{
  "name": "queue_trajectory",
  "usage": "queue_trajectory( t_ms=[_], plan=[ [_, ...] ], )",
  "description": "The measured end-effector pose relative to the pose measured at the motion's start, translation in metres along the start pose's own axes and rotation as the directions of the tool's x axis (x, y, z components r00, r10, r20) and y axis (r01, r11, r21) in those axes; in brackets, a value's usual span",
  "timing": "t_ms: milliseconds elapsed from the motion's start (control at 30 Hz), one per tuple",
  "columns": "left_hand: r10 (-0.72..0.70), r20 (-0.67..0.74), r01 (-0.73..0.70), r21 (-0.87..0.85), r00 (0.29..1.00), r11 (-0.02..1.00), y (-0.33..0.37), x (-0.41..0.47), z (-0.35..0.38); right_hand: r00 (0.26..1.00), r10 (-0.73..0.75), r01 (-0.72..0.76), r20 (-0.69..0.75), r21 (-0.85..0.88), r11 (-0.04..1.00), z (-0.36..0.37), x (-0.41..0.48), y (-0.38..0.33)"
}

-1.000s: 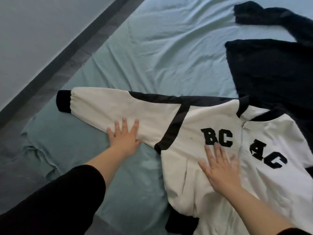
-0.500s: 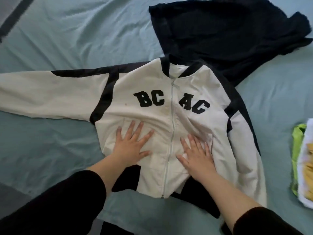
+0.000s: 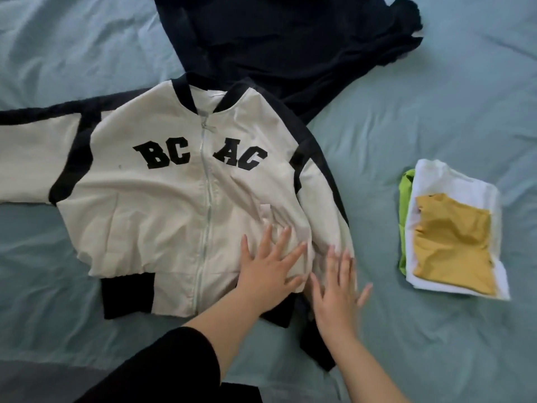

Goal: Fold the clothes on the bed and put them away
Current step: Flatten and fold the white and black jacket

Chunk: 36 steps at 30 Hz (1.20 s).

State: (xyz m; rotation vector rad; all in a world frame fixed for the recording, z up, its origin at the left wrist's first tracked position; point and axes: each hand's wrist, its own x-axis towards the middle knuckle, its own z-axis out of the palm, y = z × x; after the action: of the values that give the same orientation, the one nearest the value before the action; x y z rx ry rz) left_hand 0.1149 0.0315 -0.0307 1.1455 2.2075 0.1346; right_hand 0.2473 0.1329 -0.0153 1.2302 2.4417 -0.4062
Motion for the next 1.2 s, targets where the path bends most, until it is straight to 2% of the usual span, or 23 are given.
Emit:
queue_trajectory(
  t_ms=[33,100,133,167,233,333,400,433,500,567,600,633,667,700,733,767,800,867,933,1033,1067,1133,1200],
  plan=[
    [-0.033,0.095,0.032,0.017,0.995,0.999,0.000,0.005,0.005,0.988,0.150,-0.153,0.041,0.103,0.983,0.002,0.001,0.012],
    [-0.087,0.254,0.086,0.015,0.963,0.996,-0.007,0.012,0.009,0.915,0.355,-0.405,0.195,0.438,0.803,0.005,0.003,0.033],
    [-0.091,0.288,0.089,0.020,0.953,0.996,-0.010,0.015,0.008,0.895,0.377,-0.443,0.238,0.573,0.690,0.005,0.001,0.040],
    [-0.091,0.301,0.087,0.027,0.949,0.996,-0.011,0.016,0.005,0.893,0.385,-0.441,0.233,0.622,0.647,0.002,0.001,0.046],
    [-0.109,0.274,0.105,0.028,0.956,0.994,-0.007,0.016,-0.004,0.909,0.380,-0.394,0.171,0.649,0.651,-0.011,0.010,0.058],
    [-0.130,0.090,0.131,-0.003,0.987,0.991,0.015,0.015,-0.015,0.928,0.371,-0.255,0.004,0.734,0.629,-0.052,0.038,0.071],
    [-0.103,-0.029,0.102,-0.025,0.994,0.994,0.034,0.016,-0.019,0.925,0.360,-0.166,-0.120,0.724,0.670,-0.080,0.059,0.083],
    [-0.078,-0.051,0.077,-0.038,0.996,0.996,0.043,0.019,-0.022,0.940,0.315,-0.139,-0.131,0.698,0.703,-0.091,0.066,0.089],
    [-0.029,-0.050,0.026,-0.053,0.998,0.998,0.063,0.028,-0.027,0.989,0.144,-0.135,0.028,0.559,0.818,-0.102,0.075,0.097],
    [0.015,-0.046,-0.017,-0.049,0.999,0.999,0.080,0.037,-0.032,0.950,0.022,-0.164,0.312,0.436,0.885,-0.101,0.073,0.104],
    [0.038,-0.050,-0.040,-0.044,0.998,0.998,0.087,0.043,-0.033,0.927,0.040,-0.220,0.374,0.453,0.864,-0.097,0.071,0.108],
    [0.059,-0.054,-0.061,-0.039,0.997,0.997,0.094,0.047,-0.033,0.930,0.103,-0.291,0.353,0.536,0.792,-0.092,0.067,0.114],
    [0.075,-0.056,-0.077,-0.031,0.996,0.997,0.099,0.051,-0.033,0.934,0.237,-0.356,0.269,0.628,0.692,-0.082,0.065,0.123],
    [0.086,-0.054,-0.087,-0.017,0.995,0.996,0.103,0.055,-0.033,0.908,0.386,-0.387,0.165,0.685,0.618,-0.073,0.063,0.133],
    [0.092,-0.047,-0.092,0.002,0.995,0.996,0.106,0.059,-0.032,0.852,0.506,-0.444,0.135,0.699,0.561,-0.063,0.059,0.140],
    [0.098,-0.036,-0.097,0.025,0.995,0.995,0.108,0.063,-0.031,0.797,0.572,-0.517,0.194,0.708,0.481,-0.055,0.054,0.144],
    [0.102,-0.024,-0.101,0.050,0.994,0.994,0.110,0.066,-0.030,0.729,0.595,-0.611,0.339,0.713,0.343,-0.047,0.050,0.144],
    [0.103,-0.008,-0.102,0.087,0.995,0.991,0.110,0.073,-0.028,0.585,0.474,-0.758,0.658,0.652,0.031,-0.036,0.046,0.139],
    [0.099,0.002,-0.099,0.112,0.995,0.989,0.107,0.079,-0.025,0.537,0.294,-0.802,0.791,0.587,-0.114,-0.031,0.048,0.135],
    [0.084,0.012,-0.084,0.135,0.996,0.987,0.102,0.086,-0.023,0.557,0.170,-0.749,0.813,0.580,-0.321,-0.020,0.049,0.129],
    [0.078,0.016,-0.080,0.136,0.997,0.987,0.101,0.087,-0.022,0.573,0.170,-0.731,0.802,0.594,-0.336,-0.019,0.049,0.124],
    [0.072,0.020,-0.074,0.131,0.997,0.989,0.100,0.089,-0.023,0.671,0.223,-0.658,0.707,0.706,-0.262,-0.021,0.052,0.116],
    [0.072,0.021,-0.074,0.130,0.997,0.989,0.102,0.091,-0.026,0.820,0.352,-0.447,0.452,0.889,-0.099,-0.040,0.061,0.115]
  ],
)
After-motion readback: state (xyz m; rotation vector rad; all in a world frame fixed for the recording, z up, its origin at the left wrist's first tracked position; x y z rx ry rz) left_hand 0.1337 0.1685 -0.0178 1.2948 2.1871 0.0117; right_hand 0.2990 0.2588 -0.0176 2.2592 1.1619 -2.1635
